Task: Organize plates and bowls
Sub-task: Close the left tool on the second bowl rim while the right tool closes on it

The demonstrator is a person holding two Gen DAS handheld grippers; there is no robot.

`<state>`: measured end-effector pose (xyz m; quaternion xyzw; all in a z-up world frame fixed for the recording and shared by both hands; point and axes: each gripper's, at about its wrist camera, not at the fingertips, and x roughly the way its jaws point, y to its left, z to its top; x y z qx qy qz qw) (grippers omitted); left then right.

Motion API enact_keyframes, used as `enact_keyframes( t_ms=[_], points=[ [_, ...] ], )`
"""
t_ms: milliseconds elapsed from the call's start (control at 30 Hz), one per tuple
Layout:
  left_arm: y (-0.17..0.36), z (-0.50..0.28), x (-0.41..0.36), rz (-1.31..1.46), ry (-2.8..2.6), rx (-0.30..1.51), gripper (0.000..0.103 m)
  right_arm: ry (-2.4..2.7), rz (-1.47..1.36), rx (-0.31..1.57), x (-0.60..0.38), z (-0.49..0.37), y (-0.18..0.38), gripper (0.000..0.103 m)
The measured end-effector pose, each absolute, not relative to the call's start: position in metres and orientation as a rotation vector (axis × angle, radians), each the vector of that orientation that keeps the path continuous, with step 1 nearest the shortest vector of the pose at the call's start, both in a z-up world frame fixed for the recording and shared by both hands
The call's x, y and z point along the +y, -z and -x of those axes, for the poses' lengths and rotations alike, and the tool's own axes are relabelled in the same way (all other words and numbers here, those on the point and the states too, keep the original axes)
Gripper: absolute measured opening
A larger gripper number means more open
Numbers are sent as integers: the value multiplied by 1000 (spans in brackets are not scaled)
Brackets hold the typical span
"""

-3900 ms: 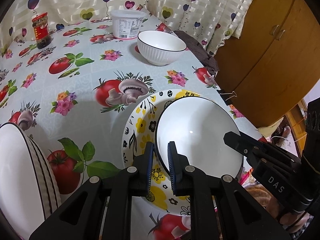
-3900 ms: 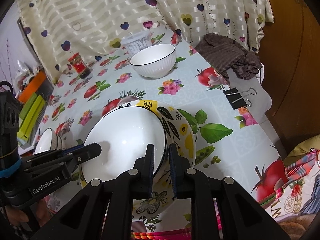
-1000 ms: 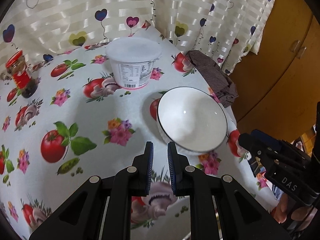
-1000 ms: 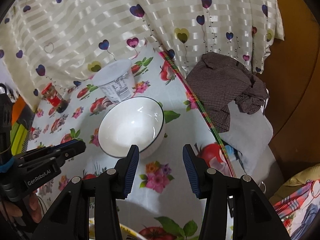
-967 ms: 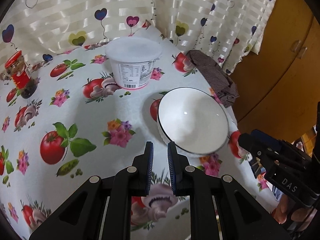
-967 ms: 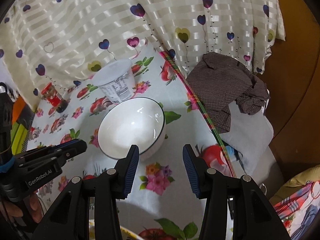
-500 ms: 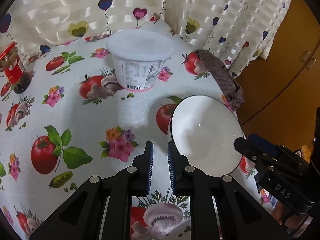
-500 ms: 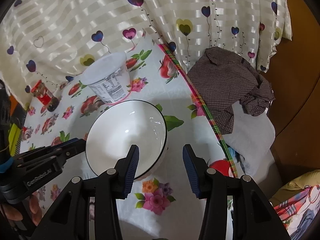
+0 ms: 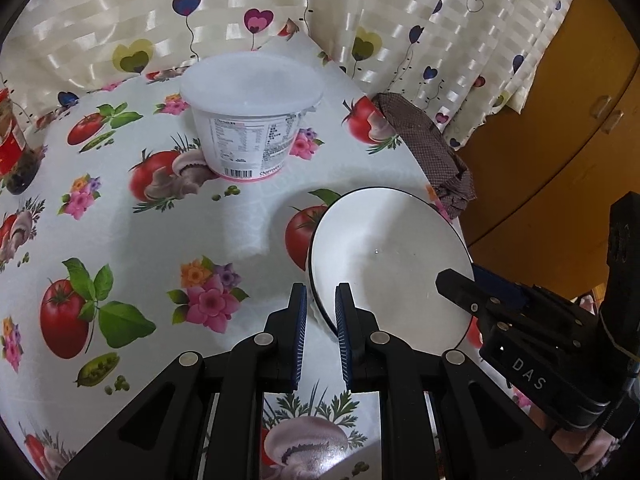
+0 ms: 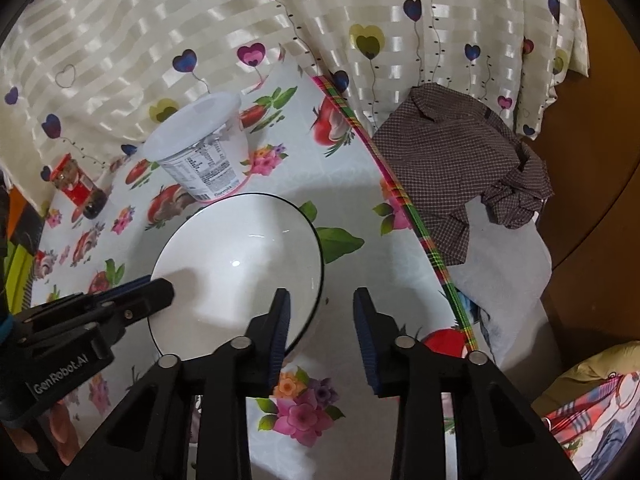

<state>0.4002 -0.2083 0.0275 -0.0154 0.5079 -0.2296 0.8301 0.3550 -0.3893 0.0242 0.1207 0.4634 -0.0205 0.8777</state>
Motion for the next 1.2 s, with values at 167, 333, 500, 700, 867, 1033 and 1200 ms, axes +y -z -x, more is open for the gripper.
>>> enact_keyframes(
  t_ms=[167,333,500,700,867,1033,1200],
  points=[
    [-23,-404,-211,37,483,1080,15,34,-261,971,-387,-362,-20,21],
    [-22,-405,-211,39,482,1078,15,34,-264,972,-384,-363,-17,20],
    [-23,-400,-213,22,466,1067,14,42,-265,983,-382,-361,-17,20],
    [-23,-396,-209,49,476,1077,14,44,-272,991,-385,-356,-18,17],
    [-23,-387,-211,57,489,1085,14,62,-287,994,-388,-348,-21,15],
    [-26,-378,-208,72,489,1092,13,61,-313,1000,-390,-336,-23,14],
    [-31,-369,-205,58,478,1081,13,53,-309,986,-384,-326,-30,14]
  ],
)
